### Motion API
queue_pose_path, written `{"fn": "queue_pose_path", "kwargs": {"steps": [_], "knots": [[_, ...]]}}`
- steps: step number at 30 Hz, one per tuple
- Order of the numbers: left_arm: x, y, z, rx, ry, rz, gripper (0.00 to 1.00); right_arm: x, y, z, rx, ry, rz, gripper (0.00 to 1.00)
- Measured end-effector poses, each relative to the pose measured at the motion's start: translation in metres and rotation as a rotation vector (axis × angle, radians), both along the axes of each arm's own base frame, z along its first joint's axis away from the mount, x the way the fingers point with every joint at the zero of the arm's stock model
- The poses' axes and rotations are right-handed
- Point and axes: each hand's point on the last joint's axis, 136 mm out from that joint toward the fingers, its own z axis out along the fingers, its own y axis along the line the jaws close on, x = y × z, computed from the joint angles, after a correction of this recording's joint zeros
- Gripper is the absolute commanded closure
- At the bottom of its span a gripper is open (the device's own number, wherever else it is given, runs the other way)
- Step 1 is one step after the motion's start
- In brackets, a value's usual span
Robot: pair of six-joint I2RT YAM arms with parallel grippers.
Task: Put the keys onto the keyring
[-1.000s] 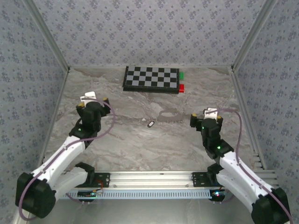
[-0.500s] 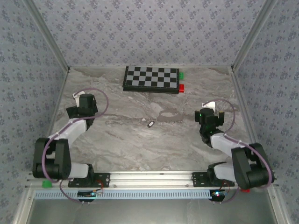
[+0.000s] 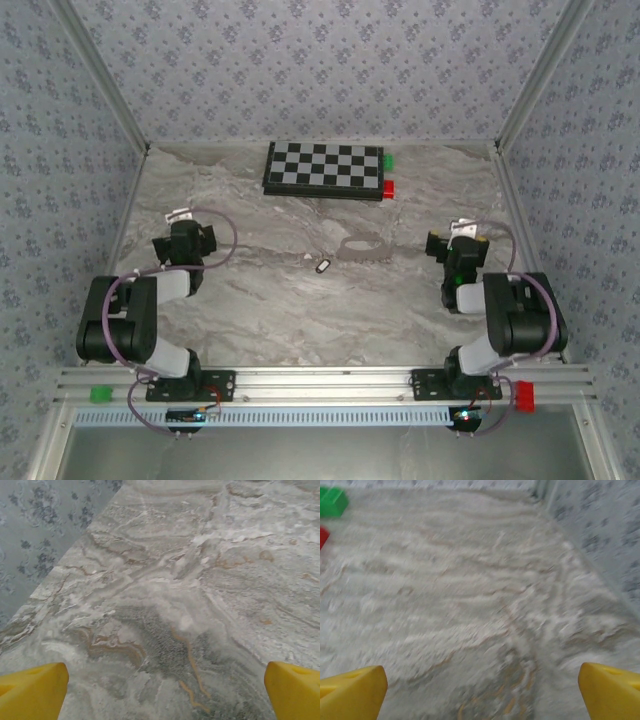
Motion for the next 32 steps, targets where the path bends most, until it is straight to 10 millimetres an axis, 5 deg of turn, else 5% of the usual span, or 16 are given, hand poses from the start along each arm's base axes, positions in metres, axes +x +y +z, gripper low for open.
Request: {"fn": "queue_pose_path", "kwargs": {"steps": [9, 16, 32], "knots": [[0.007, -0.015, -0.007, -0.045, -0.063, -0.125, 0.00, 0.006, 0.017, 0.009, 0.037, -0.054, 0.099, 0.00], [0.012, -0.019, 0.000, -0.054, -0.096, -0.151, 0.00, 0.023, 0.009, 0.024, 0.025, -0.068, 0.051, 0.01], [0.013, -0.021, 0.004, -0.058, -0.111, -0.161, 0.00, 0.019, 0.004, 0.016, 0.012, -0.029, 0.019, 0.00]]}}
